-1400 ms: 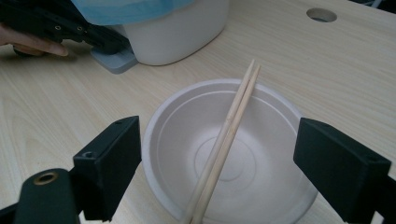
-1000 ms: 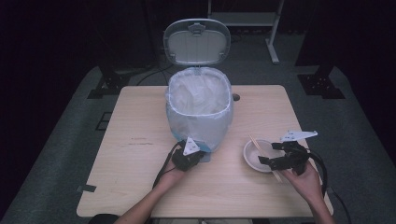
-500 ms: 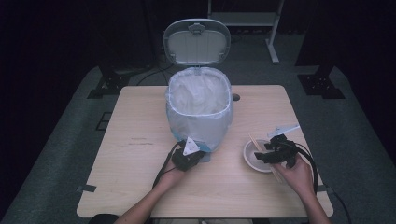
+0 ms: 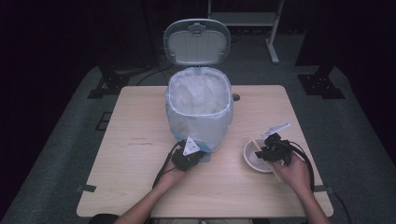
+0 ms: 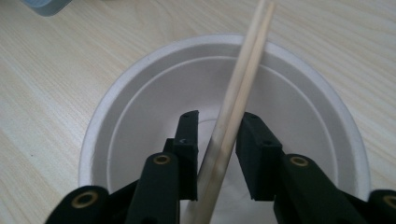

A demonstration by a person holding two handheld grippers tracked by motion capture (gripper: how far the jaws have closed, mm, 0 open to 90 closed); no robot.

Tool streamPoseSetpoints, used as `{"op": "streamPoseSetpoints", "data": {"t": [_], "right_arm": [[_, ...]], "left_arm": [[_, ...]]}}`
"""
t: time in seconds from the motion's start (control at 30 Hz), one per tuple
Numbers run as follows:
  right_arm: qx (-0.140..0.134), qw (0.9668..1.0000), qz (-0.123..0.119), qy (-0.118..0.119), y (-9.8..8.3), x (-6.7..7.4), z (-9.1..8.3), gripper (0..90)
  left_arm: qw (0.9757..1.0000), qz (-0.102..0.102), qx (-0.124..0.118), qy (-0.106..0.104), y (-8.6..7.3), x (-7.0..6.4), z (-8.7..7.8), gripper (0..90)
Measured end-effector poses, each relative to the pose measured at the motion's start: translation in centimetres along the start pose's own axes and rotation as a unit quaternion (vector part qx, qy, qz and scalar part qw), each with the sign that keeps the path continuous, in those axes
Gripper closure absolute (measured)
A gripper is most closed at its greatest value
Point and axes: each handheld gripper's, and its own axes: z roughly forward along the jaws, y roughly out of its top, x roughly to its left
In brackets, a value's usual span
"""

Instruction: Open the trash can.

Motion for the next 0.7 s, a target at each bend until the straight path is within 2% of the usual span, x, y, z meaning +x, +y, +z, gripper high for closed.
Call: {"op": "streamPoseSetpoints", "data": {"t": [0.13, 0.37, 0.7], "right_arm": [[-0.002, 0.9999, 0.002, 0.014, 0.0, -0.3, 0.0, 78.2], [-0.003, 0.9999, -0.006, 0.016, 0.1, -0.4, -0.4, 78.5], [-0.038, 0.9988, -0.013, 0.029, 1.2, -0.6, -3.2, 78.7]], "left_arm": [[1.0, 0.0, 0.0, 0.0, 0.0, 0.0, 0.0, 87.8], [1.0, 0.0, 0.0, 0.0, 0.0, 0.0, 0.0, 87.7], [1.0, 0.002, 0.0, 0.0, 0.0, 0.0, 0.0, 87.7]]}}
